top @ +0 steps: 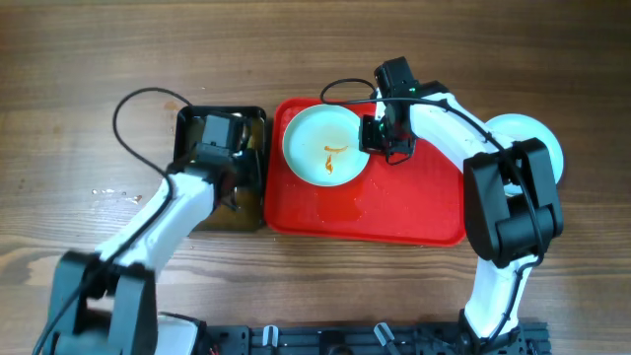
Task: Clean dirty plates on tray and stack at the side
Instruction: 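Hold the plate rim with the right gripper near the tray center, then lift the green sponge from the water with the left gripper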
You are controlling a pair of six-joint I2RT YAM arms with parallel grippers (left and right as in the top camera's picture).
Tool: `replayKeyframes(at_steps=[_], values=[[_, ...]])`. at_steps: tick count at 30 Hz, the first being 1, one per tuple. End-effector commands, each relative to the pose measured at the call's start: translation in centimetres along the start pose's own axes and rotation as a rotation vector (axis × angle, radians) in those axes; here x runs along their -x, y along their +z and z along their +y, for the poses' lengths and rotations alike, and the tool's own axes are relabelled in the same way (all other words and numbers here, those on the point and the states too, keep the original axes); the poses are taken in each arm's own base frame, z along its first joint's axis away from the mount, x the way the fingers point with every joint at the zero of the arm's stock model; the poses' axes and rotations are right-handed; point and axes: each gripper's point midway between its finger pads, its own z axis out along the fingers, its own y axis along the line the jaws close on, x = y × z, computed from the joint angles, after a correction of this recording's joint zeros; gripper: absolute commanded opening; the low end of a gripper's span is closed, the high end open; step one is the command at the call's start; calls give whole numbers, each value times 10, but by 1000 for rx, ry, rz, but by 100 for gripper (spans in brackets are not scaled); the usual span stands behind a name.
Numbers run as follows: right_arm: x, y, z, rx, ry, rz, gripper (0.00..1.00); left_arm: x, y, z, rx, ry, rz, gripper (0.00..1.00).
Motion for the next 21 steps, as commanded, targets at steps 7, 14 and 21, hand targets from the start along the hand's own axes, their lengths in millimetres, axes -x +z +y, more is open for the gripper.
replayKeyframes(at_steps=[7,14,21], values=[[-12,11,-13,-56,-10,41,4,31,-38,-3,-29,22,-152,4],[-12,11,-14,-57,-10,43,4,44,-47,-7,-45,37,-211,4],[-12,11,-14,-57,-10,44,4,60,-56,-9,-50,31,-288,4]])
